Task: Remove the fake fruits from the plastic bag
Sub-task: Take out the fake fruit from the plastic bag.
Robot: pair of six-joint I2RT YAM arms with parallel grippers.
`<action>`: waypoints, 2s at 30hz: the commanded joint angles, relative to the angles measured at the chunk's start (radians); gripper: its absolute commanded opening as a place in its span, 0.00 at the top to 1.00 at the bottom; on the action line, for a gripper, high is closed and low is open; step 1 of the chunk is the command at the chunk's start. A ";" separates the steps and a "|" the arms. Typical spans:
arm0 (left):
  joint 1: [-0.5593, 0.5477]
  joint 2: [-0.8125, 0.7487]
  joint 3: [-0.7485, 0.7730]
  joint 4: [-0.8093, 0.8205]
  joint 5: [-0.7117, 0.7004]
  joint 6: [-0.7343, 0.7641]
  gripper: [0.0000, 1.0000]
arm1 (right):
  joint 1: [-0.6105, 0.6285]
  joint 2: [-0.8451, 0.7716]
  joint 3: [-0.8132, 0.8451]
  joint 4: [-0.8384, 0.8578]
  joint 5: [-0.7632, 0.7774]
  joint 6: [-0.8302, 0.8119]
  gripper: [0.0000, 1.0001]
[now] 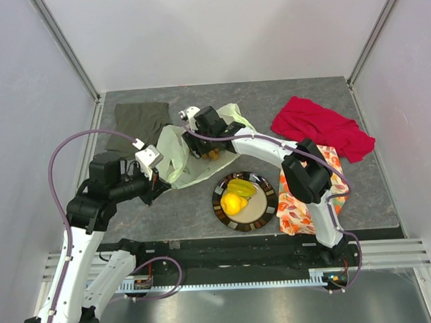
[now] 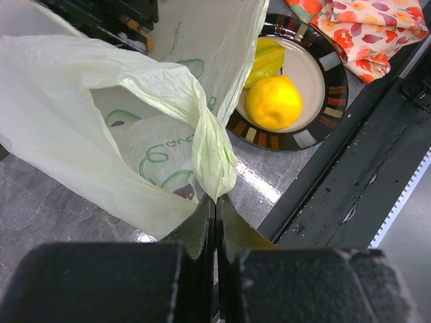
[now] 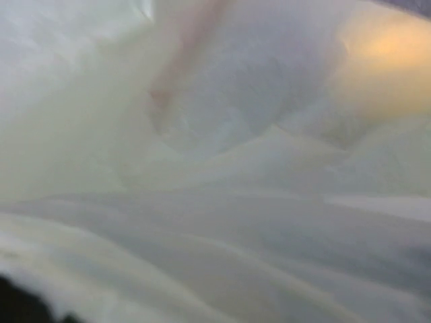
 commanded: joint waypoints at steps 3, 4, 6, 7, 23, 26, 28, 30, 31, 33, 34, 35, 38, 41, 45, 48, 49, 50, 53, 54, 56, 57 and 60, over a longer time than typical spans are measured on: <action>0.001 0.009 0.036 0.007 0.042 -0.012 0.99 | 0.027 0.032 0.129 0.060 -0.011 0.041 0.30; 0.003 0.014 0.039 0.004 0.039 -0.009 0.98 | 0.027 0.040 0.139 0.065 -0.001 0.041 0.28; 0.001 0.018 0.052 -0.001 0.042 -0.009 0.98 | 0.033 0.072 0.166 0.071 0.009 0.053 0.26; 0.001 0.020 0.059 -0.002 0.044 -0.014 0.98 | 0.033 0.086 0.179 0.075 0.014 0.070 0.27; 0.003 0.081 0.154 0.007 0.061 -0.123 0.98 | 0.039 0.095 0.182 0.062 0.115 0.159 0.18; 0.003 0.088 0.174 -0.025 0.096 -0.130 0.98 | 0.036 0.143 0.220 0.059 0.180 0.234 0.09; 0.003 0.088 0.181 -0.044 0.108 -0.124 0.99 | 0.037 0.174 0.243 0.056 0.186 0.289 0.07; 0.003 0.089 0.190 -0.082 0.133 -0.104 0.98 | 0.036 0.204 0.269 0.056 0.186 0.349 0.05; 0.003 0.085 0.200 -0.097 0.140 -0.097 0.98 | 0.037 0.215 0.274 0.056 0.186 0.371 0.05; 0.003 0.078 0.212 -0.140 0.160 -0.069 0.98 | 0.037 0.236 0.285 0.054 0.177 0.392 0.06; 0.003 0.072 0.215 -0.148 0.171 -0.061 0.98 | 0.037 0.240 0.286 0.054 0.177 0.405 0.07; 0.003 0.060 0.215 -0.157 0.176 -0.057 0.98 | 0.036 0.249 0.291 0.054 0.175 0.408 0.09; 0.001 0.045 0.198 -0.192 0.190 -0.049 0.98 | 0.037 0.261 0.298 0.057 0.177 0.409 0.10; 0.001 0.038 0.181 -0.179 0.191 -0.058 0.98 | 0.039 0.275 0.301 0.072 0.151 0.396 0.18; 0.001 0.049 0.158 -0.142 0.153 -0.083 0.98 | 0.039 0.231 0.271 0.075 0.096 0.340 0.43; 0.001 0.046 0.123 -0.068 0.127 -0.101 0.98 | 0.033 0.120 0.191 0.071 0.022 0.273 0.48; 0.001 0.049 0.106 -0.048 0.124 -0.101 0.98 | 0.016 0.088 0.165 0.069 -0.050 0.265 0.50; 0.001 0.052 0.099 -0.006 0.109 -0.100 0.98 | 0.004 0.025 0.115 0.071 -0.090 0.251 0.51; 0.001 0.081 0.086 0.063 0.078 -0.098 0.98 | -0.036 -0.070 0.032 0.068 -0.263 0.184 0.51; 0.001 0.091 0.086 0.082 0.073 -0.100 0.98 | -0.045 -0.087 0.018 0.051 -0.309 0.135 0.51; 0.001 0.106 0.082 0.128 0.072 -0.104 0.98 | -0.067 -0.141 -0.028 0.034 -0.395 0.084 0.52; 0.001 0.109 0.077 0.143 0.068 -0.109 0.98 | -0.076 -0.161 -0.048 0.034 -0.426 0.028 0.52; 0.001 0.124 0.074 0.183 0.058 -0.103 0.99 | -0.090 -0.230 -0.113 0.036 -0.550 -0.034 0.52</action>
